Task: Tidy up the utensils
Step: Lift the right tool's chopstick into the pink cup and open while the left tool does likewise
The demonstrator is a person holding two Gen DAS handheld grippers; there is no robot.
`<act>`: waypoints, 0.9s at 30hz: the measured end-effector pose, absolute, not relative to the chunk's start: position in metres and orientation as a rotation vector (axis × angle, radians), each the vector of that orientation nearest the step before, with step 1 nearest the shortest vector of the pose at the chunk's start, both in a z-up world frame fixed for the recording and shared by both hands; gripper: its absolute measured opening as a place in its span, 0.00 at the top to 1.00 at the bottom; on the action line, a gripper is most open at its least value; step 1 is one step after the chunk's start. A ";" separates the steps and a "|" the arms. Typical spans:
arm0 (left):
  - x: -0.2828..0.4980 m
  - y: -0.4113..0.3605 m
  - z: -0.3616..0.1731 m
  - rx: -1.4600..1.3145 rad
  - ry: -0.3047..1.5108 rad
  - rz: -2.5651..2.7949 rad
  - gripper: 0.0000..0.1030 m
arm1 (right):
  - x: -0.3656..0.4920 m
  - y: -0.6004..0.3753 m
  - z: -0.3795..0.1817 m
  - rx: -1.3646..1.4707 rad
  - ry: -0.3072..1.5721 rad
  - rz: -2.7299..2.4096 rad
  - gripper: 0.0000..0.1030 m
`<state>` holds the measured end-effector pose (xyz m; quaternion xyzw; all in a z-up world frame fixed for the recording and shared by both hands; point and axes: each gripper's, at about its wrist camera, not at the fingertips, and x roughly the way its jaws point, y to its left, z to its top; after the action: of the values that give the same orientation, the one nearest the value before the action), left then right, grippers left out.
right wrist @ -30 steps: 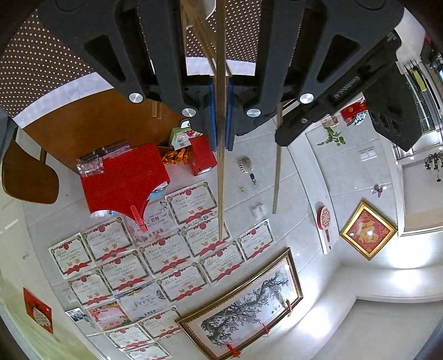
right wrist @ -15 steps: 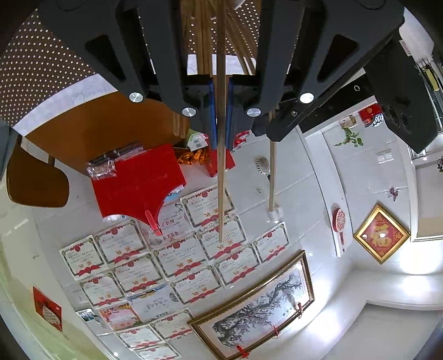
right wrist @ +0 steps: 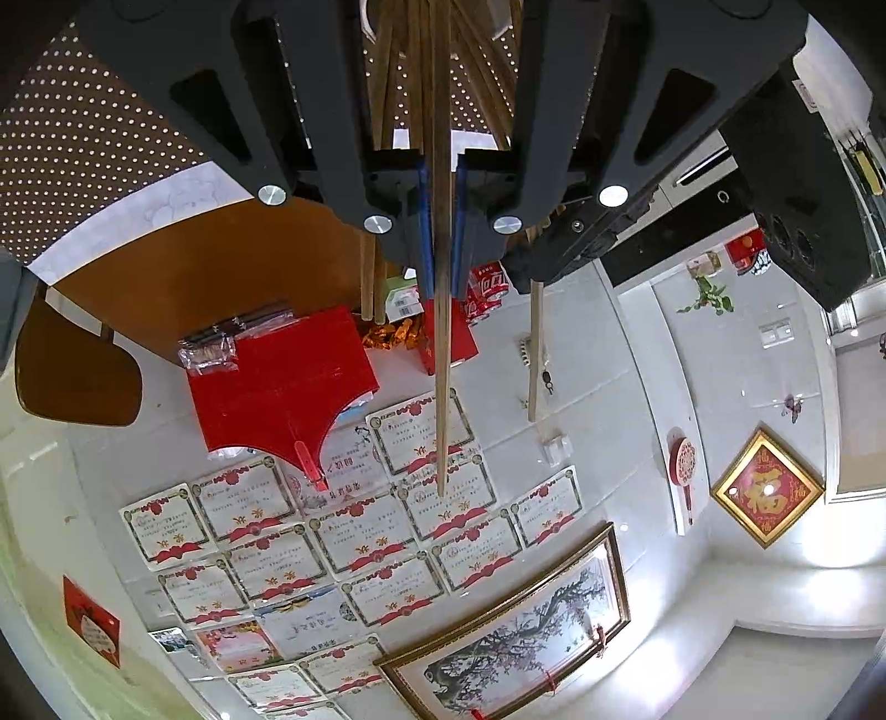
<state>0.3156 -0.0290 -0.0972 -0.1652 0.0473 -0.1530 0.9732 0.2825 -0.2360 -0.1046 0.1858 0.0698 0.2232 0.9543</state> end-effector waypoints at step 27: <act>0.248 -0.009 -0.067 -0.231 0.126 -0.258 0.25 | 0.229 -0.276 -0.075 0.409 0.126 0.367 0.06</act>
<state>0.2483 -0.0085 -0.0674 -0.1149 0.0626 -0.1285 0.9830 0.2291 -0.2763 -0.0750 0.2019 0.0621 0.1813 0.9605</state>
